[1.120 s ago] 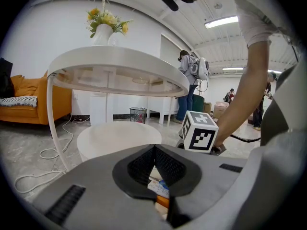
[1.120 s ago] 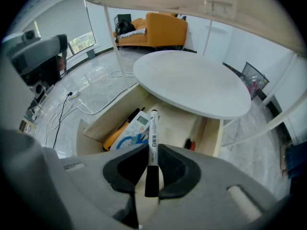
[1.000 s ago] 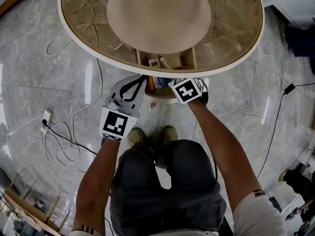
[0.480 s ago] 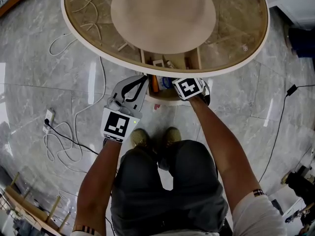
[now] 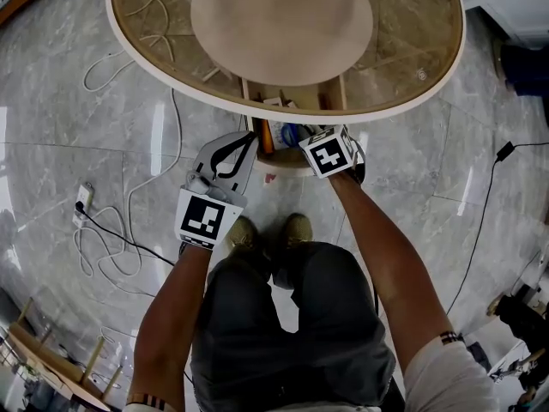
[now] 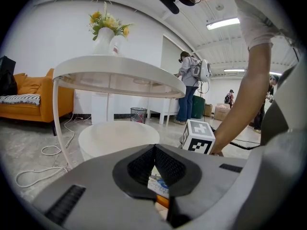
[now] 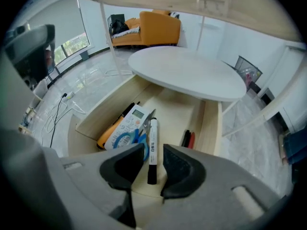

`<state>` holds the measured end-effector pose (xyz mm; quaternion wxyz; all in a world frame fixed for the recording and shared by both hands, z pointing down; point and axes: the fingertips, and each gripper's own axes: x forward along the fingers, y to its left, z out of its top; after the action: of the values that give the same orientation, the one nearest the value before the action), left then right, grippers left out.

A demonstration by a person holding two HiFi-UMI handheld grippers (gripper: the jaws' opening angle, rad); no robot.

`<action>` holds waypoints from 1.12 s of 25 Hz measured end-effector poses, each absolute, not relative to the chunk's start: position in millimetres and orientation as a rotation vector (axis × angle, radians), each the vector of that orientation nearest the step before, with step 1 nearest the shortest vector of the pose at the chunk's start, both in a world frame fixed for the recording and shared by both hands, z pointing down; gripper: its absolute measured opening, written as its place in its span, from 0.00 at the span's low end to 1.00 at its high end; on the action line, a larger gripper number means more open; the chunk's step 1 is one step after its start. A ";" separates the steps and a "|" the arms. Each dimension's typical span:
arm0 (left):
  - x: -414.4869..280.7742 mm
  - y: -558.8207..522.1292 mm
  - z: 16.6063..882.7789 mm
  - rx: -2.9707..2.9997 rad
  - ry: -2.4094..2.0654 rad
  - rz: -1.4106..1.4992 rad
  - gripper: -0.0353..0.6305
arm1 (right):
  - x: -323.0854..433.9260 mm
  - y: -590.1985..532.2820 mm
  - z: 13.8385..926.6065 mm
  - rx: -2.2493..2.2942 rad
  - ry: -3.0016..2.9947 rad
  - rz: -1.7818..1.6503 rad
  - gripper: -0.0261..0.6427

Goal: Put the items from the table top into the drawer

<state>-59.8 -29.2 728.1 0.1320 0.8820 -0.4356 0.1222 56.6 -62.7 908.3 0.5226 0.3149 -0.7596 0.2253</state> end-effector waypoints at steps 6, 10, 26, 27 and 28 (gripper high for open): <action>-45.7 -14.6 711.6 2.563 -1.214 0.373 0.05 | 61.1 -55.1 859.3 0.857 -1.932 0.482 0.15; -38.9 -13.0 693.2 2.550 -1.196 0.374 0.05 | 59.9 -42.9 822.3 0.878 -2.008 0.507 0.05; -21.0 -11.8 543.1 2.524 -1.156 0.315 0.05 | 32.4 -15.8 588.2 0.880 -2.424 0.479 0.04; -20.5 -12.1 532.0 2.531 -1.159 0.311 0.05 | 31.0 -15.7 573.4 0.883 -2.447 0.472 0.04; -20.1 -12.6 520.8 2.537 -1.162 0.305 0.05 | 29.3 -16.2 559.2 0.887 -2.470 0.468 0.04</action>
<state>-20.1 -12.6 520.8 0.1663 0.8912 -0.4083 0.1073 29.3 -16.2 559.2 0.2359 0.3232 -0.9004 0.1705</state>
